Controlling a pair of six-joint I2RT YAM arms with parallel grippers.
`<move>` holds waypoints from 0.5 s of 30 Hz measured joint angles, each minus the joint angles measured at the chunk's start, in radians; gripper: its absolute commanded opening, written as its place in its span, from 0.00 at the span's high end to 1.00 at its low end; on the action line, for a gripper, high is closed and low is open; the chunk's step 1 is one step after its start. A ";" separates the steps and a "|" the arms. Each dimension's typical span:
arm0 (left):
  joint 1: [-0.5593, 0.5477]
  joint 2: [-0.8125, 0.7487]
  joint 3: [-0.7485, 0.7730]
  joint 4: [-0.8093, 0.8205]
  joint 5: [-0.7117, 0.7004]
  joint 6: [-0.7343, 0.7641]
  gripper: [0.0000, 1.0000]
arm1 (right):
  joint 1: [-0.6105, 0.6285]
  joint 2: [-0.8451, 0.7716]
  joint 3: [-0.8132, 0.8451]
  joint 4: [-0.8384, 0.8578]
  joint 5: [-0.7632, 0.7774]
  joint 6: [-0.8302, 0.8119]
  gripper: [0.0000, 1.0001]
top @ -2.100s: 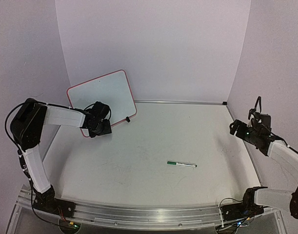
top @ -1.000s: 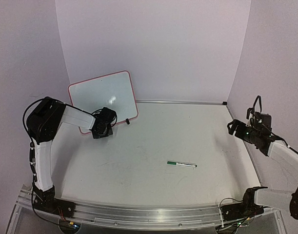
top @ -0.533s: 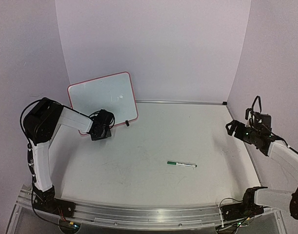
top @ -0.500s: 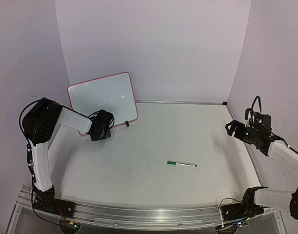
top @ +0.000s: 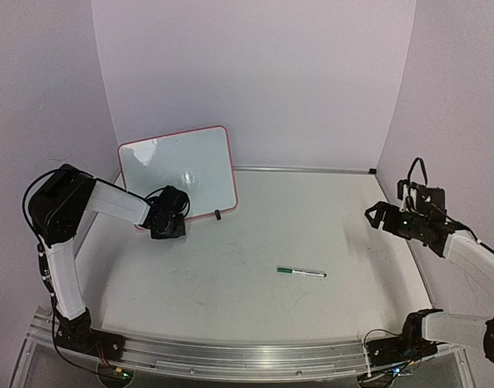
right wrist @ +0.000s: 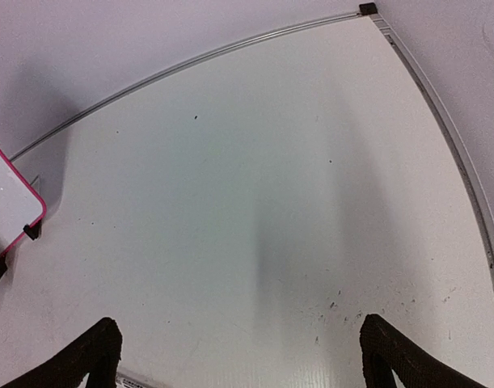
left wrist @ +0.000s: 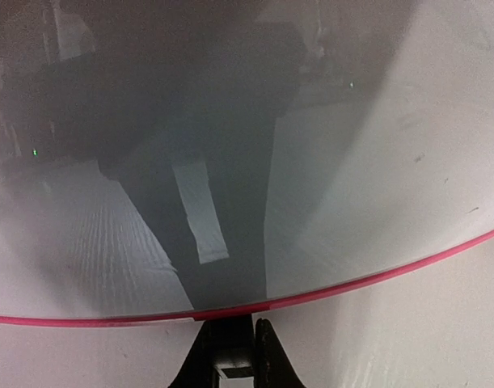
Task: Write a sentence on the whiteboard
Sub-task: Move the whiteboard stand to the center of the board.
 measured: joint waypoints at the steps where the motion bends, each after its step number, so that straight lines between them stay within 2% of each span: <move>1: -0.010 -0.004 -0.002 -0.002 0.003 0.001 1.00 | 0.011 0.001 0.004 -0.001 -0.001 -0.001 0.02; 15: -0.252 -0.084 -0.058 -0.058 0.019 -0.037 1.00 | 0.128 0.051 0.013 -0.024 0.017 0.002 0.02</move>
